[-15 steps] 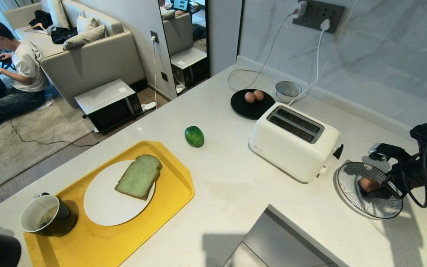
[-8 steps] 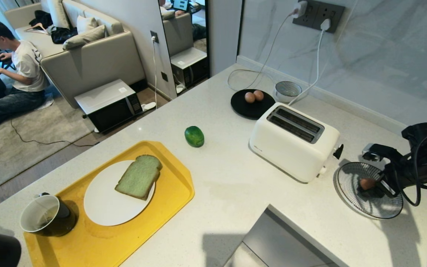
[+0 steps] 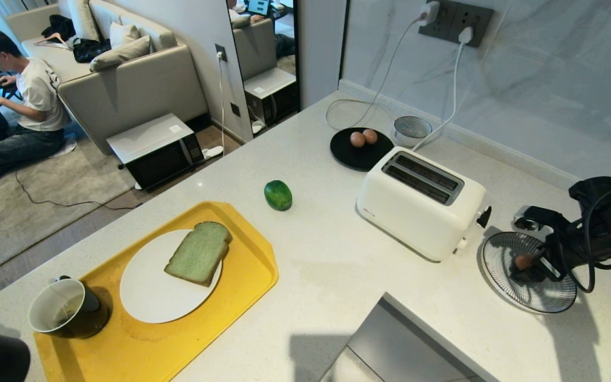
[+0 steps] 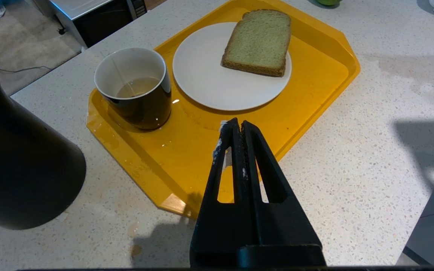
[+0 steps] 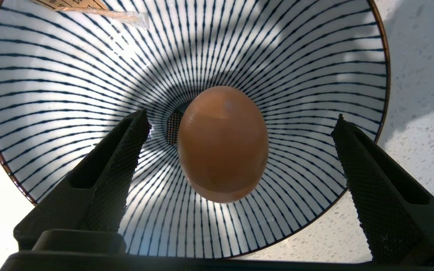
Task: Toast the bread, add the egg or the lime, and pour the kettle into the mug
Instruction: Pick up the egg
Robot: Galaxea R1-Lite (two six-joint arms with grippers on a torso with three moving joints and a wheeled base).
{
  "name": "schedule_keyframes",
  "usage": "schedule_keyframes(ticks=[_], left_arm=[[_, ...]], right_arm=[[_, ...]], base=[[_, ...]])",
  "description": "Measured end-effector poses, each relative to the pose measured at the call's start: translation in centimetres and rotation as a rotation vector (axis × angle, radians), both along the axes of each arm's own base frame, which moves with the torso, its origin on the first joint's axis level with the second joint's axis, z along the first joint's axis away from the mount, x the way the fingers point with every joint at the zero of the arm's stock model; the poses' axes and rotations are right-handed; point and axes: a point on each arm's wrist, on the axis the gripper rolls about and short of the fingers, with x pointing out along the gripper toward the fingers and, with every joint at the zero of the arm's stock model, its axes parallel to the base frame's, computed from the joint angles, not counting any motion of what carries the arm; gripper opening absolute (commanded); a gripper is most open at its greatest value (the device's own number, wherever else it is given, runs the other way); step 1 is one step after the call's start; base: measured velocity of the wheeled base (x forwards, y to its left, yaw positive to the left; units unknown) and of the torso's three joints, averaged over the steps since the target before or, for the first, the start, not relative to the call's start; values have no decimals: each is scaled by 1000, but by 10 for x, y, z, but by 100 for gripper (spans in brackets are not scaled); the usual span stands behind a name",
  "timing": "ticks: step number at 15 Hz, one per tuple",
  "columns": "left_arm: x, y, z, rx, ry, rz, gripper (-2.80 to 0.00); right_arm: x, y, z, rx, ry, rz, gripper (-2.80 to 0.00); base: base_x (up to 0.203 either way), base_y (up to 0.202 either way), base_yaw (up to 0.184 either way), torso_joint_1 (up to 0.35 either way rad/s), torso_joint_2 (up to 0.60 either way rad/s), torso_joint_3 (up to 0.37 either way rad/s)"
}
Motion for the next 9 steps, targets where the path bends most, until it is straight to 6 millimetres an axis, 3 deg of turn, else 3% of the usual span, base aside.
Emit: schedule_keyframes(ticks=[9], left_arm=[[0,0,0,0,0,0,-280]], right_arm=[[1,-1,-2,1,4,-1,-280]], base=[[0,0,0,0,0,0]])
